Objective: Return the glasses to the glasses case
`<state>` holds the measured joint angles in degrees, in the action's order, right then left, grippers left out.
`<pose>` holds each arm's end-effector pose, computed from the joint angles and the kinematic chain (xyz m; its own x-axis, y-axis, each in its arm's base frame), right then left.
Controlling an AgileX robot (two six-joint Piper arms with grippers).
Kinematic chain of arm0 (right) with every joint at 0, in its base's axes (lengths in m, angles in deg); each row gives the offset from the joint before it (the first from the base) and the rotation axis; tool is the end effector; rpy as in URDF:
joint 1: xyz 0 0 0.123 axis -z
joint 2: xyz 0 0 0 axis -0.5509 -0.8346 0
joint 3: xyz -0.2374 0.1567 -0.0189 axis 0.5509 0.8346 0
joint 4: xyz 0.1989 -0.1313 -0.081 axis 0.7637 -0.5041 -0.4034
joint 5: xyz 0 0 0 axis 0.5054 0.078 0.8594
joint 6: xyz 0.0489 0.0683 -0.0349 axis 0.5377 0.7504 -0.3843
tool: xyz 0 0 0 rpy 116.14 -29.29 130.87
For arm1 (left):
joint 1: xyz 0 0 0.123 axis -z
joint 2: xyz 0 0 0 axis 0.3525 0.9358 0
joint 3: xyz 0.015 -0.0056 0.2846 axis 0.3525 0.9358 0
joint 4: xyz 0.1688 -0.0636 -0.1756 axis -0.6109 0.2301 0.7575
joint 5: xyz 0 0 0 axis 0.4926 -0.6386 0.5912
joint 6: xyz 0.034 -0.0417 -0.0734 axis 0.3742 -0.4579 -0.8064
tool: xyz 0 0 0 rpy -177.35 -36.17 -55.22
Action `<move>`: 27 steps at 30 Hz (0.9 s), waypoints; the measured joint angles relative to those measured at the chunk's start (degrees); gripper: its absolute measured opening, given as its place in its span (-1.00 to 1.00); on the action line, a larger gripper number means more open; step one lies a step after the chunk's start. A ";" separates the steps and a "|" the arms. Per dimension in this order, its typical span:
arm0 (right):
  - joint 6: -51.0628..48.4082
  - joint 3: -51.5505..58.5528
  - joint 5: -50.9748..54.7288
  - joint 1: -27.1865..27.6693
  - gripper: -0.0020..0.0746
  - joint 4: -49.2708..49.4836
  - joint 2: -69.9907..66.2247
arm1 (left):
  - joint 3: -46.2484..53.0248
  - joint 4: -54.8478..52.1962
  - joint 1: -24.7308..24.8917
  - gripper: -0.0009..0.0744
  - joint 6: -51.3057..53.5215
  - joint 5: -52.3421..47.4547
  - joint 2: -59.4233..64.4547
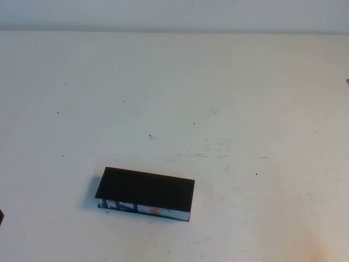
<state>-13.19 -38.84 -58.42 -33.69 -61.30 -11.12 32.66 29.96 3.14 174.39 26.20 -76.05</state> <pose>0.0529 0.0051 0.1724 -0.2902 0.0933 -0.9524 -0.0282 0.9940 0.1060 0.0677 -0.0177 0.1933 -0.1431 -0.0918 -0.9854 0.2709 0.9540 -0.1282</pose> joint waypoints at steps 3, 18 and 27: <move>0.00 0.00 0.00 0.00 -0.98 0.00 0.00 | 0.00 0.00 0.00 -0.98 0.00 0.00 0.00; 0.00 0.00 0.00 0.00 -0.98 0.00 0.00 | 0.00 -57.14 -5.44 -0.98 -47.99 -0.88 0.00; 0.00 0.00 0.00 0.00 -0.98 0.00 0.00 | 0.00 -92.38 -19.19 -0.98 -84.20 -11.94 -6.63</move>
<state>-13.19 -38.84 -58.42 -33.69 -61.30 -11.12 32.66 -62.41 -16.05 90.19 14.26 -82.68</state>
